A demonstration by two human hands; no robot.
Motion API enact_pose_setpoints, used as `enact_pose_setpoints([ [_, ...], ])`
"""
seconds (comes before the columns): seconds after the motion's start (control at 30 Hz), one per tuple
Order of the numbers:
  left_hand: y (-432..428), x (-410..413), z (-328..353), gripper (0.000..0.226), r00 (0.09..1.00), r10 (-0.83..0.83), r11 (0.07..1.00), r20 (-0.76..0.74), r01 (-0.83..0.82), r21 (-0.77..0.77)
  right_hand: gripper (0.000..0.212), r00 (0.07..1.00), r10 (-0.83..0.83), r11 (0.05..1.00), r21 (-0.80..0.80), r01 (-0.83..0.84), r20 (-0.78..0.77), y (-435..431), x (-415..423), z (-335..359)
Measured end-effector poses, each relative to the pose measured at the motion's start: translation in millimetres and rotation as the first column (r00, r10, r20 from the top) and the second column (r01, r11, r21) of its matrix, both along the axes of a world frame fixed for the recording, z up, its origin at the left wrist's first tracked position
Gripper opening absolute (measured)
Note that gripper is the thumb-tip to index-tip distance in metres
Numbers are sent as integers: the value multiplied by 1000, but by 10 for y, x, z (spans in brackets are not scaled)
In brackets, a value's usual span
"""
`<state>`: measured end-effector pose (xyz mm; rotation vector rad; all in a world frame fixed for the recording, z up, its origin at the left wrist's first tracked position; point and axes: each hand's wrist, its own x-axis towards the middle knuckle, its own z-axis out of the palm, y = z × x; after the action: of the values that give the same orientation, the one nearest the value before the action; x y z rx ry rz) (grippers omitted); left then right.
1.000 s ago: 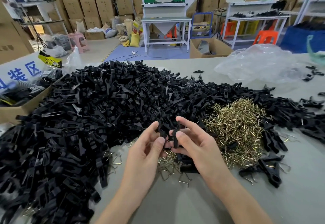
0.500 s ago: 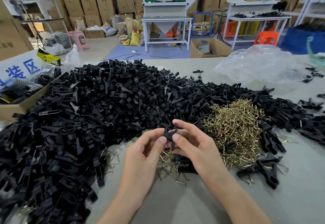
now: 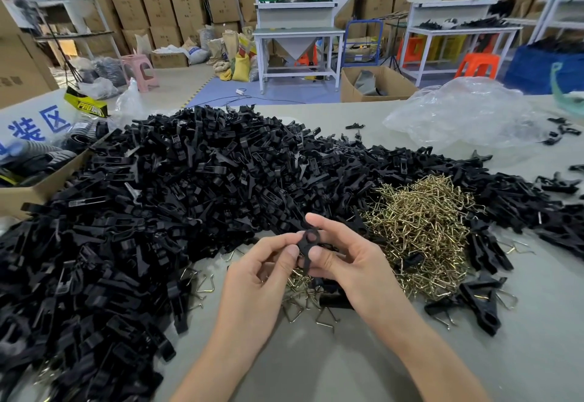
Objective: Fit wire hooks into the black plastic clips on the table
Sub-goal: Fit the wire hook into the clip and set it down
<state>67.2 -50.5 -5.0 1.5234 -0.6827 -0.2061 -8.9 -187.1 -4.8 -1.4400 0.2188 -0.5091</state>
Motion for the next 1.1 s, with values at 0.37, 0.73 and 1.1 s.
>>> enact_pose_setpoints([
  [0.37,200,175,-40,49,802,-250,814,542,-129,567,28,985,-148,982,131,135,93,-145,-29,34],
  [0.73,150,264,-142,12,688,-201,811,698,-282,512,31,972,-225,964,158,212,70,-170,-18,-6],
  [1.1,120,217,-79,28,847,20,886,531,-260,383,23,982,-181,973,156,171,50,-148,-21,5],
])
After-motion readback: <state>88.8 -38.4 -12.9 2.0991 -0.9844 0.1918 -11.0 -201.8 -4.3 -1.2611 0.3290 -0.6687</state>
